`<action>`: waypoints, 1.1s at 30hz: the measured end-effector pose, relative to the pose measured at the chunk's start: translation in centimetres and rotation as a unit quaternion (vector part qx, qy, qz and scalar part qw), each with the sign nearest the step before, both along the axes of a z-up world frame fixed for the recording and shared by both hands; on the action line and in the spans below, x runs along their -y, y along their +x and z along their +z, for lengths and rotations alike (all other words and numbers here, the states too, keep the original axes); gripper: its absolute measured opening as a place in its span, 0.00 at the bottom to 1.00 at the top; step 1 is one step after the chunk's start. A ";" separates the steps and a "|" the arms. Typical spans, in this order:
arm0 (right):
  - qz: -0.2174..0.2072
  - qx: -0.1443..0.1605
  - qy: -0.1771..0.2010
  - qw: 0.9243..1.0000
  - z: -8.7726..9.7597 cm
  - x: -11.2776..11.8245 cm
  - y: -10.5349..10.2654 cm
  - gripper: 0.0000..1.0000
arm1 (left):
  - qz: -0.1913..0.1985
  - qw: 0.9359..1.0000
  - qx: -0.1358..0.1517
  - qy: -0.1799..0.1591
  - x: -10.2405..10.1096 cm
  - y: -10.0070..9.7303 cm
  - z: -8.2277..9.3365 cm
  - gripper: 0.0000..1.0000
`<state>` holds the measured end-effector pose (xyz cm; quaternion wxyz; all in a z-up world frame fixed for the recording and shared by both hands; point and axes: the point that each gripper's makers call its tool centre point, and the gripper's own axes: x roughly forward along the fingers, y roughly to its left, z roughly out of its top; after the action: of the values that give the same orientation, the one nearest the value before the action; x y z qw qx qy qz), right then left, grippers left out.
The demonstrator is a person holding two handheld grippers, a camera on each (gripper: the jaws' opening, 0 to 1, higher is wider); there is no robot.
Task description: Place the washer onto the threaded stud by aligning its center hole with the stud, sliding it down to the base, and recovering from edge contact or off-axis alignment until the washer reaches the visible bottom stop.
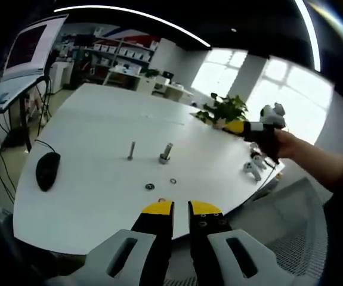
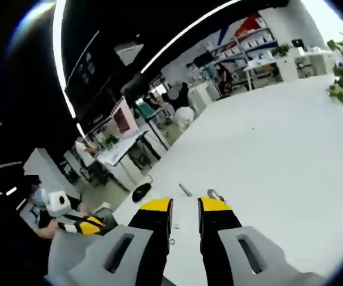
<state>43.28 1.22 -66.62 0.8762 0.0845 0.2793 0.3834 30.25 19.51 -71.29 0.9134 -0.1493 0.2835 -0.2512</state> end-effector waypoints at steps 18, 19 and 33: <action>0.072 0.054 -0.139 0.986 -1.5 2.5 -7.6 0.32 | -0.027 0.999 -0.028 0.014 0.6 -0.9 -0.9 0.05; 0.071 0.051 -0.138 0.987 -1.6 2.8 -7.9 0.33 | -0.029 0.999 -0.030 0.016 0.7 -1.0 -1.0 0.05; 0.091 0.097 -0.235 0.963 -2.8 6.6 -9.7 0.31 | -0.051 0.997 -0.029 0.048 1.7 -1.5 -1.4 0.07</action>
<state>33.62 -5.41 -69.46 0.8557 -0.1868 0.2818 0.3918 28.74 17.83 -72.68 0.8969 -0.0975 0.3287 -0.2795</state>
